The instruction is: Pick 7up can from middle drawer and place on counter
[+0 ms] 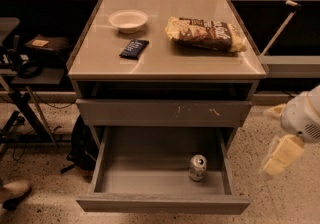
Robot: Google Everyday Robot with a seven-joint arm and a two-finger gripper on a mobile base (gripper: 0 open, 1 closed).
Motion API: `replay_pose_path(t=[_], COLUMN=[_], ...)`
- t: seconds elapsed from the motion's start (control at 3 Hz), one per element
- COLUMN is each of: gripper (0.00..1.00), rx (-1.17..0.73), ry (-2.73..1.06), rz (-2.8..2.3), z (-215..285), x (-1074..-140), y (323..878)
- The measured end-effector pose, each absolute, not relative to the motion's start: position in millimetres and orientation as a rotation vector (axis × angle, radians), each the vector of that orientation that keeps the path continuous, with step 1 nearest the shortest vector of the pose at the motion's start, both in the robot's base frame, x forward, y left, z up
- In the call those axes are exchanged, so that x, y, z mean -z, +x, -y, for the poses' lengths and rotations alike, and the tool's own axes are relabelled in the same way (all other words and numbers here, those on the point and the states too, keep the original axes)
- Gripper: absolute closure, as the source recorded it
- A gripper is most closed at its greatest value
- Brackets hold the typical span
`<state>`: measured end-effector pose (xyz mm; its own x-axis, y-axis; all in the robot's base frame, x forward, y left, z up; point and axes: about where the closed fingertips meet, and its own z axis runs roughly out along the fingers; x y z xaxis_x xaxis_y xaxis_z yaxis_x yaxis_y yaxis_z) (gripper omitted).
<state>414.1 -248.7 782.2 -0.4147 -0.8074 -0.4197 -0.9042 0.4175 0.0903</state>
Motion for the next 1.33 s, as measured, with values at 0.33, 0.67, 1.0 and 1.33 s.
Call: replay_pose_path(t=[0.33, 0.67, 1.0, 1.33], gripper=[0.0, 0.0, 0.0, 0.0], rx=[-0.579, -0.703, -0.727, -0.826], ry=[-1.323, -1.229, -1.222, -1.216], rz=[-2.466, -2.551, -2.557, -2.478], z=[255.3, 248.3, 246.2, 242.7], x=[-684.0, -606.7, -595.4, -595.0], y=[398.7, 382.3, 380.6, 383.7])
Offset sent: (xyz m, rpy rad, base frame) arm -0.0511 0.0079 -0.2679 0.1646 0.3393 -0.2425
